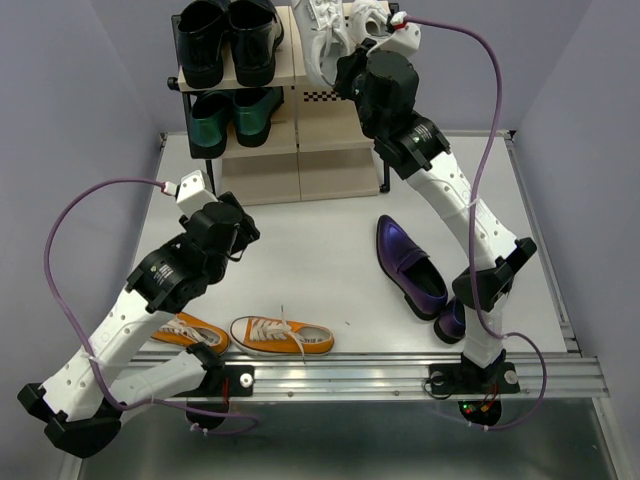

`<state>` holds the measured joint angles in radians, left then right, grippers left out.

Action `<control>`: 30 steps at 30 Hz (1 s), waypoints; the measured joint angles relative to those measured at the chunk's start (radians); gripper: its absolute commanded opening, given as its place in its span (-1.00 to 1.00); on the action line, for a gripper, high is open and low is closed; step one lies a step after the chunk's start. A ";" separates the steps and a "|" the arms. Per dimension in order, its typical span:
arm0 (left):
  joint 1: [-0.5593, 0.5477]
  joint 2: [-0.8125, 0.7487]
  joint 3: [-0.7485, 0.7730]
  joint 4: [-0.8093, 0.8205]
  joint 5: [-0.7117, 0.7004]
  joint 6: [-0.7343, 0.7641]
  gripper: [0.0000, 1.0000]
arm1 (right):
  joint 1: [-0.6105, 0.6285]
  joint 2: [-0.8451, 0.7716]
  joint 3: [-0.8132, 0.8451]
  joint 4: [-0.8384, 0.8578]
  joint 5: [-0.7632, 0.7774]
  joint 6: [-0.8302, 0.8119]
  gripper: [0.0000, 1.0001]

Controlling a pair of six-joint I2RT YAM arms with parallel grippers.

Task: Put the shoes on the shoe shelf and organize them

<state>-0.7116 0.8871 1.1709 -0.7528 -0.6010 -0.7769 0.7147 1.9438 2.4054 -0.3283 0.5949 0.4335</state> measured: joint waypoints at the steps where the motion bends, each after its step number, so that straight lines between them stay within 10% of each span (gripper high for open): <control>1: 0.000 0.000 0.000 0.000 0.000 0.000 0.32 | 0.000 0.002 0.000 0.000 0.002 0.000 -0.99; 19: 0.000 -0.013 -0.005 -0.001 0.002 -0.001 0.32 | 0.000 0.019 0.010 0.027 0.045 -0.019 -0.96; 30: 0.000 -0.027 -0.013 -0.008 0.002 -0.008 0.33 | 0.001 0.035 0.026 0.085 0.061 -0.035 -0.32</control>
<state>-0.7116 0.8604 1.1576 -0.7612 -0.5995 -0.7845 0.7155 1.9789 2.4317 -0.2436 0.6559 0.3981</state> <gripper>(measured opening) 0.665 0.272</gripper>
